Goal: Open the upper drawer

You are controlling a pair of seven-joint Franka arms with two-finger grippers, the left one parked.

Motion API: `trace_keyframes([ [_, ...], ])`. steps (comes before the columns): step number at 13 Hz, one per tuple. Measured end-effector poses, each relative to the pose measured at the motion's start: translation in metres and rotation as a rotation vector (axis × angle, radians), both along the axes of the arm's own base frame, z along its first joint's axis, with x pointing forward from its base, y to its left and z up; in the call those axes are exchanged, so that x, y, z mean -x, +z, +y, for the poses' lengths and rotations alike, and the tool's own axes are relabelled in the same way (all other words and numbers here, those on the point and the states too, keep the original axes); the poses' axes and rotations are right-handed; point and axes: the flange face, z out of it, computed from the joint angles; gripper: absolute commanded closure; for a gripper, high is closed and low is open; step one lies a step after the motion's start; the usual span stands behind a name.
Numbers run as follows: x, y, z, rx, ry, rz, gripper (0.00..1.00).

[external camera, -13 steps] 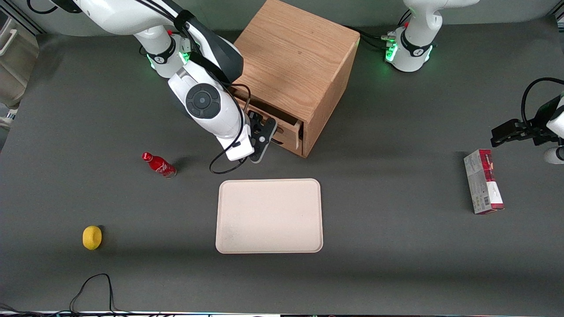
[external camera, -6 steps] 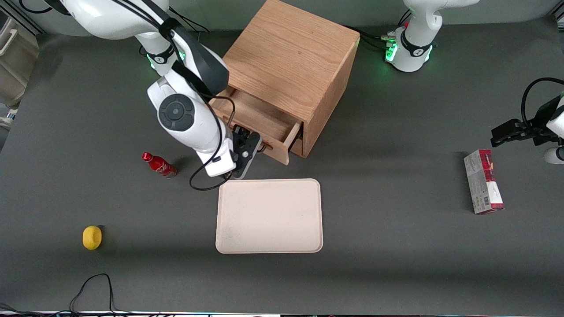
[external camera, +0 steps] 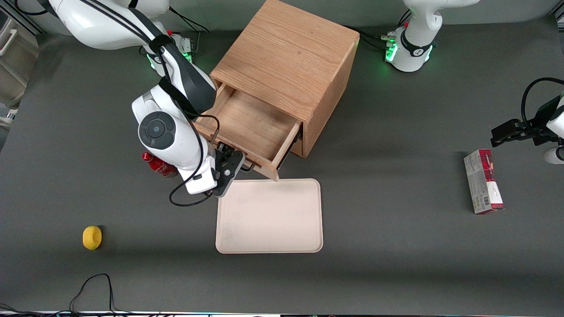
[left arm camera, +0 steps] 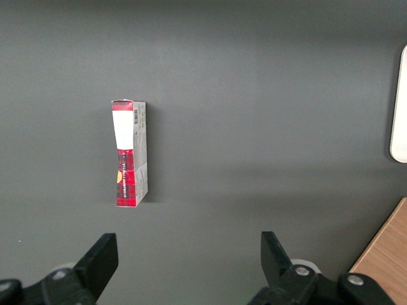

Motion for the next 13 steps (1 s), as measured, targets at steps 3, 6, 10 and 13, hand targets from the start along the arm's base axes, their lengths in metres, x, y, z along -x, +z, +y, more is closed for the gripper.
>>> trace_keyframes([
  [3,-0.016,0.003,-0.020,0.012,-0.035,-0.020,0.00],
  [6,-0.039,0.014,-0.054,0.028,-0.099,-0.059,0.00],
  [10,-0.061,0.057,-0.080,0.011,-0.153,-0.142,0.00],
  [13,-0.057,0.106,-0.097,-0.003,-0.269,-0.142,0.00],
])
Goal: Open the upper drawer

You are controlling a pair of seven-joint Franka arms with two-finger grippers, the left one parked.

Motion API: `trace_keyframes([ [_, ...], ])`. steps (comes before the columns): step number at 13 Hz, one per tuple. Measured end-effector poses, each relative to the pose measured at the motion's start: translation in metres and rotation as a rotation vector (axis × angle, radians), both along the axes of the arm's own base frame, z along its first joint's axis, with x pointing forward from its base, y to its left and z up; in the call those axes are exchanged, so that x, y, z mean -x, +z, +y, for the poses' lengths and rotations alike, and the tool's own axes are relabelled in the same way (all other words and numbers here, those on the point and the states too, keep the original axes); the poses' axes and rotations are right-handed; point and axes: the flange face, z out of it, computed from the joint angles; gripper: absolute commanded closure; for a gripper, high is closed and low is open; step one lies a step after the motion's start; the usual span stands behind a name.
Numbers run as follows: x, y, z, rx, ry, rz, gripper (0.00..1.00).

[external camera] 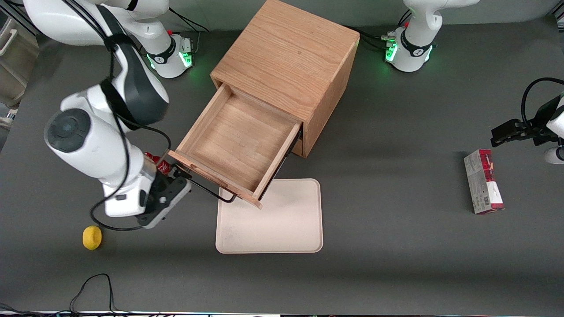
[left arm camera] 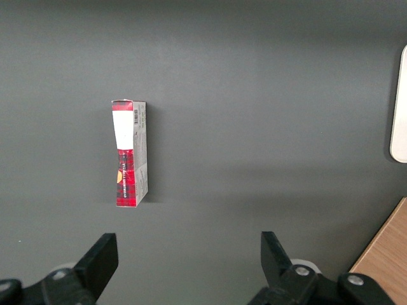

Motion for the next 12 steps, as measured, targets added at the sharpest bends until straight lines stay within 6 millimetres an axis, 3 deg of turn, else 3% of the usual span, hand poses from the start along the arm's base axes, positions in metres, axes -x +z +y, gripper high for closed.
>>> trace_keyframes([
  [4,0.040,0.053,-0.050,0.046,-0.410,0.153,0.00],
  [9,0.090,0.076,-0.140,0.097,-0.674,0.164,0.00],
  [12,0.119,0.088,-0.159,0.085,-0.719,0.145,0.00],
])
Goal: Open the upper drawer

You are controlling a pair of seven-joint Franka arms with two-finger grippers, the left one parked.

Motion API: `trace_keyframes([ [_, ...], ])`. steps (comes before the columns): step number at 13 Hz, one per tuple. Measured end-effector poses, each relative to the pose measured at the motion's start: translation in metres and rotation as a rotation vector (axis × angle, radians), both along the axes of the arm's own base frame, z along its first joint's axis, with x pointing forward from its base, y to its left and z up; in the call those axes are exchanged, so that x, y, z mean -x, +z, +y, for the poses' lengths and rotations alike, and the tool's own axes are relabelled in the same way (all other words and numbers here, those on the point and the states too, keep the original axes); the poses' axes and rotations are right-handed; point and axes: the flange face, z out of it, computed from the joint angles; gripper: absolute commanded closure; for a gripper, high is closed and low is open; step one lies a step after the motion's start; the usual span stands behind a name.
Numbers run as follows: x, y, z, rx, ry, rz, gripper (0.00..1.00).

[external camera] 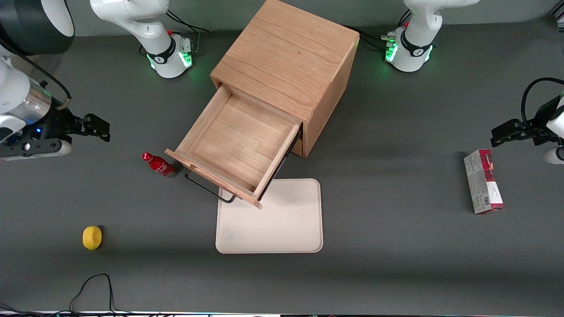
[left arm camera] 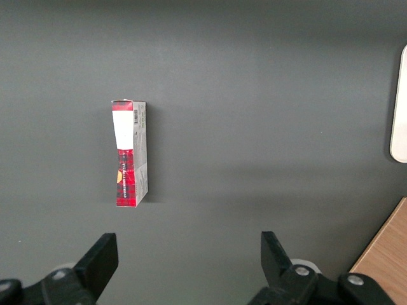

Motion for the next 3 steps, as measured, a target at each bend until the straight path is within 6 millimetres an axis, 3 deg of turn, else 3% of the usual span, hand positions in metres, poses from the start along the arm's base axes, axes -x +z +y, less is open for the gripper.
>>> trace_keyframes([
  [3,0.0008,0.0016,0.0008,-0.006,-0.010,-0.013,0.00],
])
